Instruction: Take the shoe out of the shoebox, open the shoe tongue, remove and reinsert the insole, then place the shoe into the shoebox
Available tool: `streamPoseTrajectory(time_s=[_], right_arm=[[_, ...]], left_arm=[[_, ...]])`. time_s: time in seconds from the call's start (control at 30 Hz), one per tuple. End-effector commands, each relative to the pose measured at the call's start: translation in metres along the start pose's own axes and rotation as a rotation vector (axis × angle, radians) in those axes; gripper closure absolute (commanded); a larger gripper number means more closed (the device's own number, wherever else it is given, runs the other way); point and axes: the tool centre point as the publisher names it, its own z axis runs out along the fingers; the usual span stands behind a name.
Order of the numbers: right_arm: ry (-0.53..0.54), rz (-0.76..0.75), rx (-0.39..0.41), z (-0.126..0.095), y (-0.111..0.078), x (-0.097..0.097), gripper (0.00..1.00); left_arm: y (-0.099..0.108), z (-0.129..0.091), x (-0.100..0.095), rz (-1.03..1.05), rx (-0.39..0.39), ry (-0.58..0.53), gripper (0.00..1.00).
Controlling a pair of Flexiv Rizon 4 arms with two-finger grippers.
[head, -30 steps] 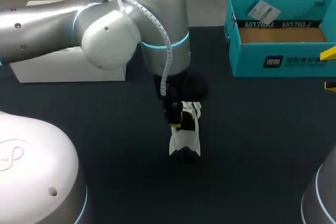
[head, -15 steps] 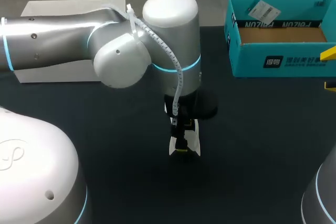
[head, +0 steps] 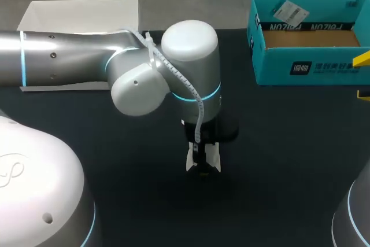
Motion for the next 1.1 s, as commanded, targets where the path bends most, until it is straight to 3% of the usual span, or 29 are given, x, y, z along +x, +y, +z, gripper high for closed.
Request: streamPoseTrajectory(time_s=[0.03,0.27,0.37,0.47,0.5,0.57,0.6,0.83,1.1], right_arm=[[-0.003,0.001,-0.003,0.0,-0.002,0.0,0.0],[-0.003,0.001,-0.003,0.0,-0.002,0.0,0.0],[-0.003,0.001,-0.003,0.0,-0.002,0.0,0.0],[-0.003,0.001,-0.003,0.0,-0.002,0.0,0.0],[-0.003,0.001,-0.003,0.0,-0.002,0.0,0.0],[-0.003,0.001,-0.003,0.0,-0.002,0.0,0.0],[-0.003,0.001,-0.003,0.0,-0.002,0.0,0.0],[-0.003,0.001,-0.003,0.0,-0.002,0.0,0.0],[-0.003,0.001,-0.003,0.0,-0.002,0.0,0.0]], left_arm=[[0.0,0.009,0.0,0.0,-0.006,0.0,0.0],[0.001,0.022,-0.003,-0.021,-0.026,-0.01,0.0],[0.001,0.026,-0.005,-0.031,-0.026,-0.011,0.08],[0.002,0.031,-0.007,-0.043,-0.029,-0.005,0.35],[0.002,0.032,-0.007,-0.046,-0.033,0.003,0.53],[0.002,0.033,-0.007,-0.05,-0.036,0.005,0.79],[0.002,0.034,-0.007,-0.049,-0.039,0.008,1.0],[0.006,0.033,-0.006,-0.064,-0.06,0.057,1.0],[0.008,-0.005,0.006,-0.041,-0.046,0.099,1.0]])
